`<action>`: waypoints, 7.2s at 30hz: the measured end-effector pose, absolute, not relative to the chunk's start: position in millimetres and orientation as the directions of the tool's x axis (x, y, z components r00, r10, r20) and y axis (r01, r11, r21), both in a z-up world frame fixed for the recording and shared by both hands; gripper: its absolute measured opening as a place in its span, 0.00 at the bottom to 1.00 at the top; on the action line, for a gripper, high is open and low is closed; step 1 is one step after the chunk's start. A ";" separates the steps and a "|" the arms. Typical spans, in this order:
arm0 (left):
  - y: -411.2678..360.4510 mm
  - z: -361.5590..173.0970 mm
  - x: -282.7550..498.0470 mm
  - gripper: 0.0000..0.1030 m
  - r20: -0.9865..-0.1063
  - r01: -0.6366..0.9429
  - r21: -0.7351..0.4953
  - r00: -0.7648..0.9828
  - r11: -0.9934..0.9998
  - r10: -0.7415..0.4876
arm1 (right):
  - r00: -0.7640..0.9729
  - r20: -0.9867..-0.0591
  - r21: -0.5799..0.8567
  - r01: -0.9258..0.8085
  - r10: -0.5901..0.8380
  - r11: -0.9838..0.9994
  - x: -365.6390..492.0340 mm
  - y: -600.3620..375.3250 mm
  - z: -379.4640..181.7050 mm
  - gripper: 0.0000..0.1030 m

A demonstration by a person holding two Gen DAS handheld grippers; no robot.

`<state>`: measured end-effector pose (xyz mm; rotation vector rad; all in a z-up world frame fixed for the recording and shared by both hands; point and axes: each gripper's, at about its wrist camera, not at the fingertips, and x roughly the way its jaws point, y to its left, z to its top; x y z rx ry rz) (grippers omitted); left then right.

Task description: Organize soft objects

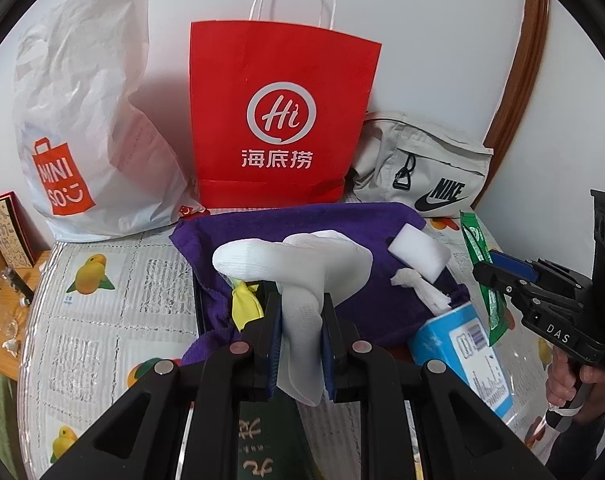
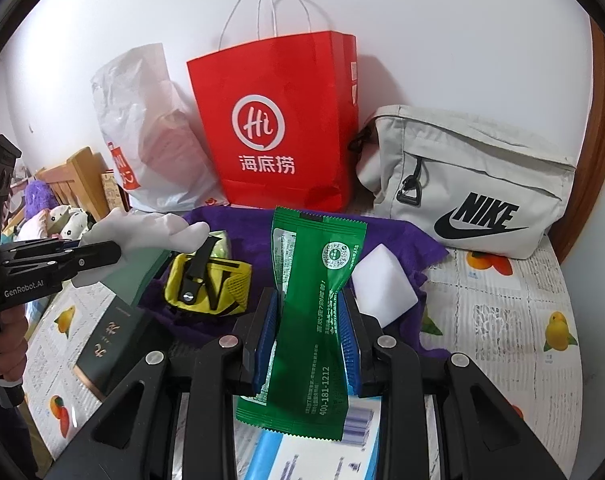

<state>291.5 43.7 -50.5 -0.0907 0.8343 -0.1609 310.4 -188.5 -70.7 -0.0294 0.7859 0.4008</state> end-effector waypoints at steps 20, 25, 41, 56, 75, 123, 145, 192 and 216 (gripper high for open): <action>31.9 -80.8 357.6 0.16 -0.759 0.132 -0.171 0.614 0.976 -0.216 | 0.566 -0.749 0.136 -0.376 0.343 0.917 376.6 -173.2 -114.3 0.30; 26.4 -89.9 371.5 0.16 -0.769 0.139 -0.173 0.599 0.975 -0.222 | 0.535 -0.775 0.142 -0.371 0.336 0.918 387.9 -171.1 -128.7 0.30; 21.5 -112.8 392.0 0.18 -0.796 0.132 -0.170 0.566 0.977 -0.215 | 0.468 -0.825 0.154 -0.350 0.315 0.924 410.1 -168.1 -152.6 0.34; 31.2 -90.6 370.1 0.40 -0.789 0.109 -0.131 0.590 0.985 -0.170 | 0.527 -0.791 0.147 -0.328 0.310 0.933 380.9 -174.8 -123.5 0.58; 30.0 -41.4 217.7 0.41 -0.735 0.129 -0.090 0.660 0.988 -0.154 | 0.564 -0.747 0.143 -0.381 0.352 0.914 199.4 -177.6 -85.1 0.58; 104.5 -130.8 115.5 0.41 -0.785 -0.002 -0.249 0.587 0.968 -0.200 | 0.515 -0.810 0.081 -0.374 0.280 0.924 130.9 -83.7 -183.1 0.44; 77.7 -123.5 103.4 0.45 -0.779 0.049 -0.246 0.585 0.968 -0.228 | 0.559 -0.699 0.199 -0.445 0.445 0.873 102.0 -111.0 -129.9 0.11; -37.5 -176.8 116.4 0.38 -0.815 0.337 -0.018 0.541 0.941 -0.209 | 0.558 -0.782 0.187 -0.213 0.277 0.959 103.7 -236.8 -184.8 0.13; 19.7 -119.0 93.2 0.12 -0.767 0.174 -0.138 0.604 0.975 -0.216 | 0.600 -0.739 0.161 -0.284 0.307 0.945 93.8 -213.2 -134.8 0.13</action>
